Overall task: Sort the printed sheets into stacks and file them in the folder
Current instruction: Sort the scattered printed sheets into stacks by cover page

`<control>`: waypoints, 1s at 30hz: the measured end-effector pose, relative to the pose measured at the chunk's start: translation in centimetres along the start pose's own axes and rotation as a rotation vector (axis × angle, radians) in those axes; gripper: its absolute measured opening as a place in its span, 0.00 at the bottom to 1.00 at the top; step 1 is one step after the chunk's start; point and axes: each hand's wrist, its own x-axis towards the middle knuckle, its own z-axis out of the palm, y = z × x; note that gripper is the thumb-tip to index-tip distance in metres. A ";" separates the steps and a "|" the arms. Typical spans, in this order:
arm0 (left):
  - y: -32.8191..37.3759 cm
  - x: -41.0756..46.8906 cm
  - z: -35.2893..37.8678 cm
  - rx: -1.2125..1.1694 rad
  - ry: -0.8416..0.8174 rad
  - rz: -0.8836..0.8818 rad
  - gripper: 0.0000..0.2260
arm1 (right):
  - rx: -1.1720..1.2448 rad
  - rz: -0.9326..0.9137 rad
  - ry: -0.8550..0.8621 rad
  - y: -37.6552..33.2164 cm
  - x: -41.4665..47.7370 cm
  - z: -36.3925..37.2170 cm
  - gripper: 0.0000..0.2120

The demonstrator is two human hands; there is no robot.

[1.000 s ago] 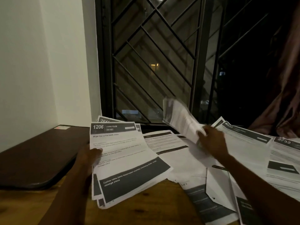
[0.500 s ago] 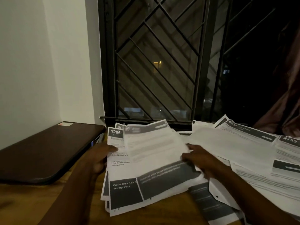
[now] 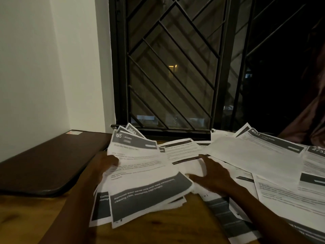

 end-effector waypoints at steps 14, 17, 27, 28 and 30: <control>0.5 -0.5 0.0 -0.140 -0.108 -0.039 0.12 | 0.324 0.058 0.346 0.6 0.0 -5.5 0.16; 0.2 -0.1 1.0 -0.166 -0.157 -0.103 0.15 | 0.289 -0.061 0.176 -2.3 -2.0 -6.7 0.18; 0.2 0.1 1.6 -0.130 -0.187 -0.038 0.25 | 0.068 -0.277 -0.342 -9.9 -7.1 -0.7 0.33; 0.0 0.1 1.7 -0.069 -0.202 -0.024 0.21 | 0.120 -0.298 -0.296 -9.7 -6.7 -0.8 0.31; -0.5 0.6 1.6 -0.008 -0.212 0.009 0.20 | 0.260 -0.260 -0.097 -8.2 -5.2 -1.4 0.20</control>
